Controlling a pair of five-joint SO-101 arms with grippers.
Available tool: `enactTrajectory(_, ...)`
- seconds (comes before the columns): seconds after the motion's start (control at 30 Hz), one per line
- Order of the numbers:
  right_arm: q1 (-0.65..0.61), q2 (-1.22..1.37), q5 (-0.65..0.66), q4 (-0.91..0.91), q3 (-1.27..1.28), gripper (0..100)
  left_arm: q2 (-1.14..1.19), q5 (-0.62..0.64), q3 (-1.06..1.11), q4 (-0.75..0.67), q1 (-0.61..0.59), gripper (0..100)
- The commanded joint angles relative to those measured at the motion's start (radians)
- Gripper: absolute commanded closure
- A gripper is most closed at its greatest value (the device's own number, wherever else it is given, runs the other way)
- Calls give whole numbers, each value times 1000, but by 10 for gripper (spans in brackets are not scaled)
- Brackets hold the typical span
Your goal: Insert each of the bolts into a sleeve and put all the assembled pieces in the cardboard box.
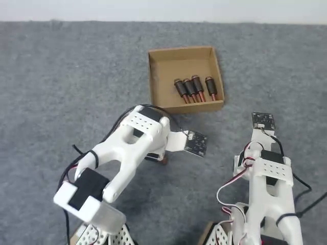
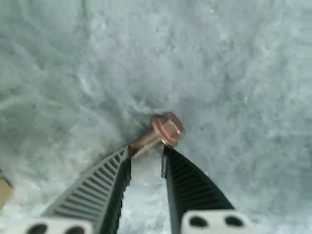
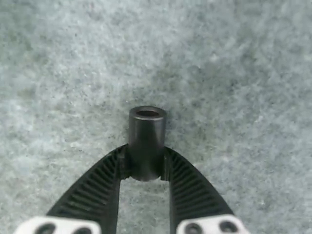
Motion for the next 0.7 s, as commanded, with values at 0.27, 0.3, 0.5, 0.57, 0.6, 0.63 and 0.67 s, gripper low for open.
enactTrajectory(0.27, -18, -42, 23, -10, -8, 991, -11, 109, -2, -48, 95, 900)
enactTrajectory(0.3, -18, -42, 23, -10, -8, 991, -11, 140, 1, -60, 95, 904)
enactTrajectory(0.5, -18, -42, 25, -10, -8, 991, -9, 382, 4, -109, 95, 969)
enactTrajectory(0.57, -18, -42, 25, -10, -8, 991, -9, 473, 4, -117, 95, 969)
enactTrajectory(0.6, -18, -42, 25, -12, -8, 991, -9, 526, -1, -117, 95, 969)
enactTrajectory(0.63, -18, -41, 25, -12, -8, 991, -11, 580, -4, -120, 95, 969)
enactTrajectory(0.67, -18, -41, 23, -12, -8, 991, -11, 643, -4, -124, 95, 969)
